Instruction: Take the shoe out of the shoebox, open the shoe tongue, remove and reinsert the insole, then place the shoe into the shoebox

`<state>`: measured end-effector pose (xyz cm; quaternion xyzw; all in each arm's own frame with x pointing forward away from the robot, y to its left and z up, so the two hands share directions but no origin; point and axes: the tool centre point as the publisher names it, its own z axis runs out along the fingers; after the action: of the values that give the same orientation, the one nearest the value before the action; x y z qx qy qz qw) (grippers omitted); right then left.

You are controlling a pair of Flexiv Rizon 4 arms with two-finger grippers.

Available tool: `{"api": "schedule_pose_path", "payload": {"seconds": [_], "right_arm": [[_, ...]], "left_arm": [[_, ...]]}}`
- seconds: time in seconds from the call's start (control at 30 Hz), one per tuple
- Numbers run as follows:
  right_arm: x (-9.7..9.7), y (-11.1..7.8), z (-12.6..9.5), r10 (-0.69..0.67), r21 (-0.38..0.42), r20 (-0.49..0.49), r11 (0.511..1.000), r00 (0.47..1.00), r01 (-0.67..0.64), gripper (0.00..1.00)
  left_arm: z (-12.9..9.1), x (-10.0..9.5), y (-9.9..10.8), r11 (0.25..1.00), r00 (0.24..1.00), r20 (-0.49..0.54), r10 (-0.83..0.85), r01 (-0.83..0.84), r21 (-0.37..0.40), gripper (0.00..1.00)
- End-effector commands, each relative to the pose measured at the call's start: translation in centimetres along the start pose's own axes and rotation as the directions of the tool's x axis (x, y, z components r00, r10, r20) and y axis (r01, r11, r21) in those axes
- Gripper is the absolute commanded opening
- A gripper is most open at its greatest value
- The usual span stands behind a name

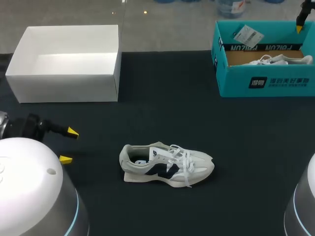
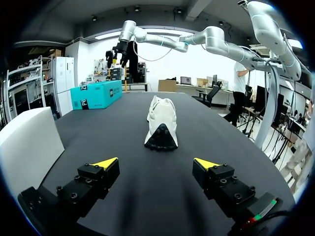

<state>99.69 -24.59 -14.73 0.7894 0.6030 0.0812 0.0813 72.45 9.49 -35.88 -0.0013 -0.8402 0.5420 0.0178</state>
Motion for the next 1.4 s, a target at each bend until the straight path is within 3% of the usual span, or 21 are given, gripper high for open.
{"api": "schedule_pose_path", "payload": {"seconds": [0.03,0.17,0.53,0.83,1.13,1.4], "right_arm": [[0.0,0.0,0.0,0.001,0.0,-0.001,1.0,1.0,-0.001,1.0],[0.0,0.0,0.0,0.001,0.0,-0.001,1.0,1.0,-0.001,1.0],[0.0,0.0,0.0,0.001,0.0,-0.001,1.0,1.0,-0.001,1.0],[0.0,0.0,0.0,0.001,0.0,-0.001,1.0,1.0,-0.001,1.0],[0.0,0.0,0.0,0.001,0.0,-0.001,1.0,1.0,-0.001,1.0],[0.0,0.0,0.0,0.001,0.0,-0.001,1.0,1.0,-0.001,1.0]], "left_arm": [[0.1,0.2,-0.4,0.999,1.0,0.006,0.009,-0.01,0.031,1.0],[1.3,1.0,-1.1,0.997,0.999,0.008,0.042,-0.042,0.061,1.0],[7.3,2.8,-1.4,0.996,1.0,0.005,0.029,-0.029,0.085,1.0],[11.4,2.2,-1.3,0.995,0.999,-0.041,0.022,-0.018,0.099,1.0],[14.6,2.0,-1.0,0.996,0.998,-0.059,0.009,-0.003,0.093,1.0],[15.4,2.1,-0.8,0.994,0.999,-0.035,-0.025,0.028,0.11,1.0]]}}
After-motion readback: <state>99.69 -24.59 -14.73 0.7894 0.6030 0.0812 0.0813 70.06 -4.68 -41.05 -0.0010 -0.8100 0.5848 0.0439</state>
